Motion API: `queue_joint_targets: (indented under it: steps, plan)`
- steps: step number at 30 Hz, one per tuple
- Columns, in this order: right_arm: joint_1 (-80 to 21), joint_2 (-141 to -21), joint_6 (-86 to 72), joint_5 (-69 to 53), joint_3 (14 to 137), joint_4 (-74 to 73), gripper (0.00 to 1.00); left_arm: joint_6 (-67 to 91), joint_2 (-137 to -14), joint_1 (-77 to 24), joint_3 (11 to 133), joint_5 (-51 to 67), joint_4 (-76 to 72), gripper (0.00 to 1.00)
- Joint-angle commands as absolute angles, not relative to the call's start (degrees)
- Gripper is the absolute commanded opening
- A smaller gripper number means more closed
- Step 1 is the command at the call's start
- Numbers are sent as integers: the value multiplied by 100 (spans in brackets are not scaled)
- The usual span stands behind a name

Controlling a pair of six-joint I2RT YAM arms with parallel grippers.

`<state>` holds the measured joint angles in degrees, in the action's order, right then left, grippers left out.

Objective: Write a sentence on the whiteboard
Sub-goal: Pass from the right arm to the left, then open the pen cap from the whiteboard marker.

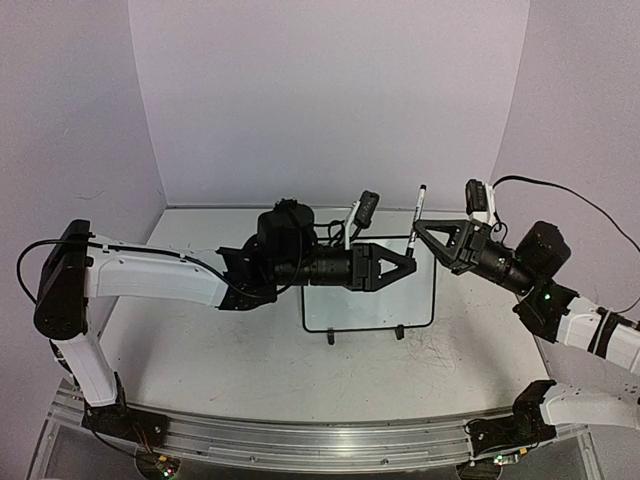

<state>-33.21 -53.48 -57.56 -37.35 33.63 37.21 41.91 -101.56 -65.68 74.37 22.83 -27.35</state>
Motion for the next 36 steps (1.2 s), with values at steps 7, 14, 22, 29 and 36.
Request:
queue_joint_targets:
  steps: [7, 14, 22, 29, 36]
  plan:
    - [-3420, -5501, -5777, -3694, 3495, 4052, 0, 4115, -9970, -6371, 7337, 2401, -3076, 13]
    - [-3419, -5621, -5508, -3707, 3641, 3607, 12, 3885, -9717, -6232, 6827, 2494, -3061, 0]
    - [-3406, -5812, -3512, -3581, 4651, 1192, 73, 2902, -9165, -5936, 6416, 2946, -2327, 0]
    - [-3397, -6397, -2140, -4271, 5605, -419, 98, 1232, -9239, -5935, 7295, 2840, 81, 0]
    - [-3396, -7258, -1422, -5079, 6504, -1792, 98, 553, -9075, -5941, 7447, 2919, 782, 0]
